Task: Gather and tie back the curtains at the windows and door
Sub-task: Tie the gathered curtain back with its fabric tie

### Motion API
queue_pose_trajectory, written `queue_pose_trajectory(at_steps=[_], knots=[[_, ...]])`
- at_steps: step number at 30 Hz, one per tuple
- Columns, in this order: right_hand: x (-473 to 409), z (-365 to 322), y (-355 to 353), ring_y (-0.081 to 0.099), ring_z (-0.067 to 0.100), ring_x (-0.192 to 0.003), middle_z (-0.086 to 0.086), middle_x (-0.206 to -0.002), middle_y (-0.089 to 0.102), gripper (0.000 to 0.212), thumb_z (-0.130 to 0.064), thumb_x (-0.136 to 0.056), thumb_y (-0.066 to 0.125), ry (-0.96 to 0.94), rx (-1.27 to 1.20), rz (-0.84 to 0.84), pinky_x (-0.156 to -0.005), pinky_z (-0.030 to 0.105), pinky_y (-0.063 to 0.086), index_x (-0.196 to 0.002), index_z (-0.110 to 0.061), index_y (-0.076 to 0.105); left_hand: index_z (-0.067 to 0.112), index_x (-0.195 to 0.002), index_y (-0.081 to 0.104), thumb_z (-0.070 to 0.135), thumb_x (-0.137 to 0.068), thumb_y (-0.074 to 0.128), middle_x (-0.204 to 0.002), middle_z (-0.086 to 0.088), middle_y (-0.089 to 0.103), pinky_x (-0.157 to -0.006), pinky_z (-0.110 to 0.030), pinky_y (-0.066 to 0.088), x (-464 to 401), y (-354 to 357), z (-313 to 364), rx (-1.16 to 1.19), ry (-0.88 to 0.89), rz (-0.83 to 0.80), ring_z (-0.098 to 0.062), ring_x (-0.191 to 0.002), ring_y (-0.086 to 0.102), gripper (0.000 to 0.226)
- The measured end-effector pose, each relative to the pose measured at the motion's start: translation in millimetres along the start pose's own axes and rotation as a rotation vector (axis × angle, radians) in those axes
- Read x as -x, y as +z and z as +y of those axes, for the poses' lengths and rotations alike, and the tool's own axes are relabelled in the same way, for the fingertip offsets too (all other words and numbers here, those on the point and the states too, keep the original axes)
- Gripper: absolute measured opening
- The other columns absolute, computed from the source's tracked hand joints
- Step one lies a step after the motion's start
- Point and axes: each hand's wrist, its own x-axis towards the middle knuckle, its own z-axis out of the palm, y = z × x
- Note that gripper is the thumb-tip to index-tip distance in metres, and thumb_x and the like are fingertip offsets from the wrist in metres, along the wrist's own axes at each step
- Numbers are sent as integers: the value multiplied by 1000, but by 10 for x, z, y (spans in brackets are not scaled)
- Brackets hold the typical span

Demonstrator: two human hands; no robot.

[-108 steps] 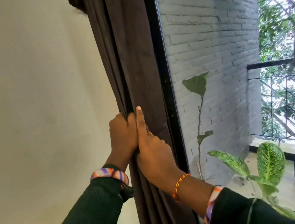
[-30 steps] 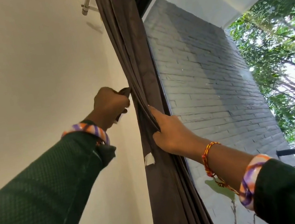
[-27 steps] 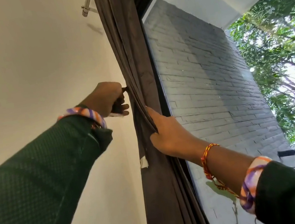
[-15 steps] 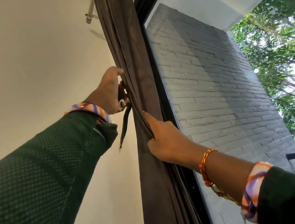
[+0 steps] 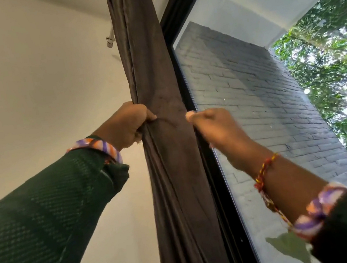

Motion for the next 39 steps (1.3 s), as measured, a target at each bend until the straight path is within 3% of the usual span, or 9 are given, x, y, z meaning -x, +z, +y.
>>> queue_pose_trajectory(at_steps=[3,7,9,12,16,22,28,35,39], knots=[[-240,184,-46,48,31,-114,11,-121,51,27,-19,-88,47,216,79,255,-94,42,45,-113,-11,55,-4,-110,55,3,-86,53,-97,-19,67,-70,-32,58,-4,-129,-28,187,-9,-82,-24,-77,68,25],[-314,229,-5,64,22,-79,9,-94,64,37,-24,-95,46,537,-241,-386,-68,33,51,-76,0,66,-2,-87,58,2,-90,45,-57,-9,68,-48,-25,57,46,-229,-2,349,15,-209,-16,-47,65,15],[-357,246,42,60,13,-40,9,-68,70,64,-20,-98,40,431,-403,-510,-42,19,49,-41,-4,63,-3,-86,59,3,-90,46,-57,-10,68,-49,-26,57,58,-260,3,374,24,-226,-16,-48,66,15],[-314,103,45,49,4,-25,1,-32,53,80,-10,-99,31,327,-431,-572,-34,13,42,-21,-7,50,-3,-92,58,3,-89,48,-60,-10,69,-49,-25,57,76,-311,-19,355,29,-209,-17,-50,67,12],[-475,147,2,49,9,-43,-4,-40,53,57,-18,-95,43,398,-146,-632,-49,15,39,-40,-12,57,-4,-106,56,4,-87,52,-73,-12,70,-53,-27,58,48,-401,-55,271,12,-170,-19,-57,68,21],[-642,-110,-296,44,5,-34,-2,-45,54,35,-37,-88,58,341,168,-479,-34,11,36,-66,-11,52,1,-124,47,13,-82,65,-118,-14,58,-82,-35,49,-61,-390,-62,-61,40,0,-28,-102,57,47],[-669,-413,-483,38,4,-21,-1,-26,43,29,-6,-77,74,64,314,-160,-30,8,30,-63,-6,49,7,-81,53,48,-75,69,-70,-3,52,-53,-27,41,-26,-329,-108,-697,297,256,-16,-63,50,44],[-587,-689,-393,61,18,-73,4,-73,56,21,8,-76,68,-148,92,-33,-54,22,53,-68,-8,57,5,-87,53,20,-74,76,-80,-7,56,-69,-30,50,164,-194,-47,340,22,225,-18,-72,55,30],[-477,-803,-227,65,27,-82,10,-92,59,20,13,-75,66,-245,89,-102,-68,33,59,-94,6,64,8,-78,61,0,-80,63,-73,-4,57,-66,-19,48,285,-247,-81,562,148,-30,-10,-66,57,8]])
